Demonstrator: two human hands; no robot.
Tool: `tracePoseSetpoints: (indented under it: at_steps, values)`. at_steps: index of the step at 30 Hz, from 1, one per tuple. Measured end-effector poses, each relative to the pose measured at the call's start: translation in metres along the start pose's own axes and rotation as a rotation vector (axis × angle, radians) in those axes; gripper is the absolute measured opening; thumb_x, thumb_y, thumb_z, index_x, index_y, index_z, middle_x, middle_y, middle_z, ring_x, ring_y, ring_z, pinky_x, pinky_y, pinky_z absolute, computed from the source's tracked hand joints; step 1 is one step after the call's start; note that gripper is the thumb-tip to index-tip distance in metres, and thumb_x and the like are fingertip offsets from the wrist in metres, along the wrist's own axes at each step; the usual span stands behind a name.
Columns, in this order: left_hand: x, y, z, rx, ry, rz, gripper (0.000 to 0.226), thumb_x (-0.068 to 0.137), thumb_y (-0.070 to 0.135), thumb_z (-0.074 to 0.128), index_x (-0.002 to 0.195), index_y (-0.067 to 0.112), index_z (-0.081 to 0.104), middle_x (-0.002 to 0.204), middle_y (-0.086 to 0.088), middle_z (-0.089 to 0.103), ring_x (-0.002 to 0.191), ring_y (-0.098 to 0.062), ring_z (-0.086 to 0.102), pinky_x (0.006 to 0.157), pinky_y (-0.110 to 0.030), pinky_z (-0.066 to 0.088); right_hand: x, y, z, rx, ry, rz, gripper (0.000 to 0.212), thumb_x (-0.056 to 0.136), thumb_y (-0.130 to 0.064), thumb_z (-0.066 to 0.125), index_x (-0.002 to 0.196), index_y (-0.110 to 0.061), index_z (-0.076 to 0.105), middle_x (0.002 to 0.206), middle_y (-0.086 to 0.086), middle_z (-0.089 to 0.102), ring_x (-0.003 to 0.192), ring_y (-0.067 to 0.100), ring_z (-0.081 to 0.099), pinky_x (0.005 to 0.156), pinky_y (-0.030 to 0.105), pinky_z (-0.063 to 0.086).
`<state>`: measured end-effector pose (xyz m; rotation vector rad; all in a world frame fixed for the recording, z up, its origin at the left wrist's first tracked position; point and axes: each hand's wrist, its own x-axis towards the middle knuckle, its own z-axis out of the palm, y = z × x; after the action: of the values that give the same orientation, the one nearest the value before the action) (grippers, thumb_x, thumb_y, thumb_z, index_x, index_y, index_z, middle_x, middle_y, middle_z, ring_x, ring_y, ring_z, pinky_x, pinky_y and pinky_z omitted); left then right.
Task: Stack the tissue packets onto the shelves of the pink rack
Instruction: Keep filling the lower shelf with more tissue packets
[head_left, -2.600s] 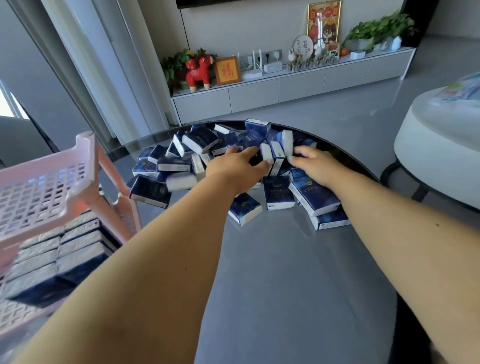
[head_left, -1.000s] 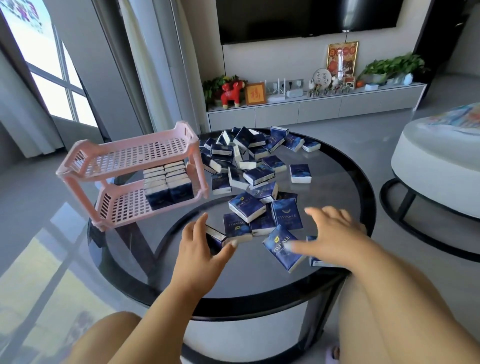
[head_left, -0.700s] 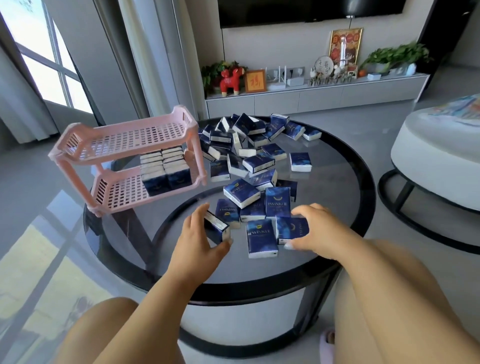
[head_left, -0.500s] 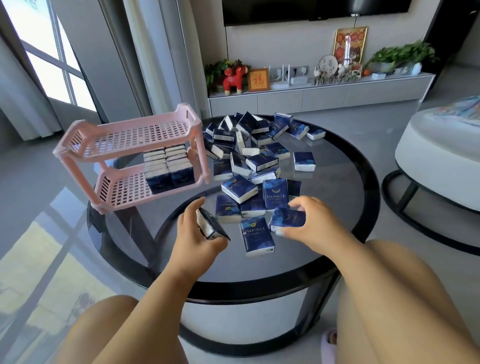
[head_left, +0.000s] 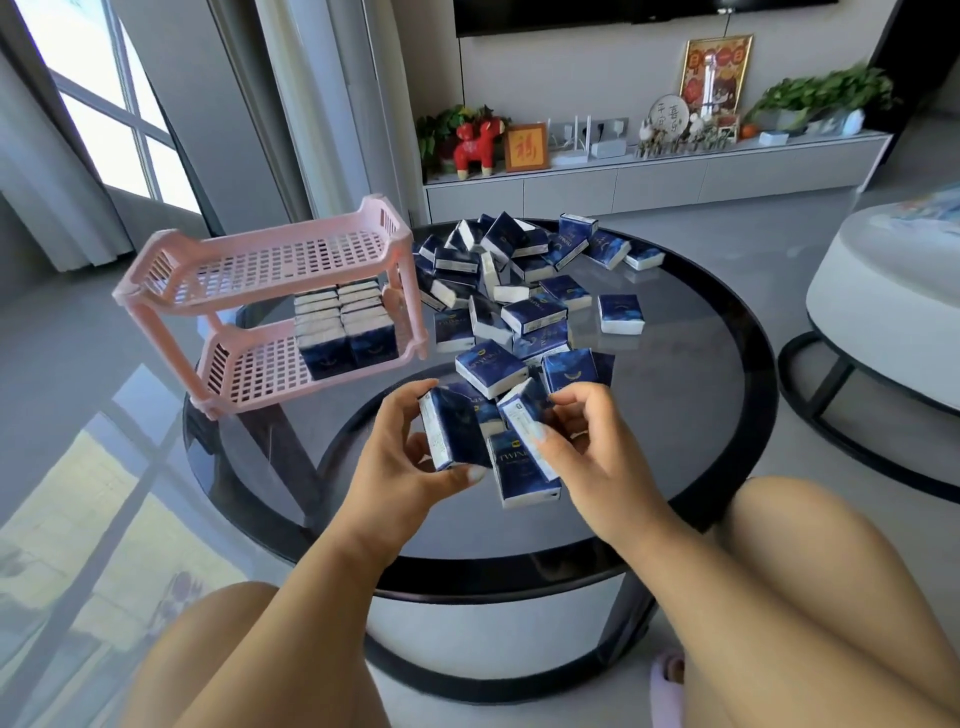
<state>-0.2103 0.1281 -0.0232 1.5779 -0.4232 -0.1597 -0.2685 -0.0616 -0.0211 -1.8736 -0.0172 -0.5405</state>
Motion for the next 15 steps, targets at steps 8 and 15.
tracePoseSetpoints:
  at_steps: [8,15]
  values:
    - [-0.002,0.007,0.007,-0.136,-0.05,-0.074,0.083,0.057,0.013,0.088,0.128,0.021,0.047,0.113,-0.005,0.068,0.09,-0.015,0.068,0.068,-0.027,0.054,0.0,0.005,0.0,0.069,0.002,-0.035,0.032,0.076,-0.05,0.059,0.103,-0.036,0.049,0.097,-0.014,0.061,0.088,0.003,0.059,0.075,0.014,0.047]
    - [-0.005,0.004,0.018,0.074,-0.075,0.002,0.08,0.07,-0.014,0.078,0.122,0.034,0.04,0.116,-0.012,0.06,0.097,-0.022,0.068,0.078,-0.034,0.059,-0.001,0.009,0.008,-0.047,0.074,-0.048,0.035,0.074,-0.046,0.067,0.102,-0.035,0.049,0.1,-0.014,0.058,0.092,0.001,0.056,0.076,0.008,0.042]
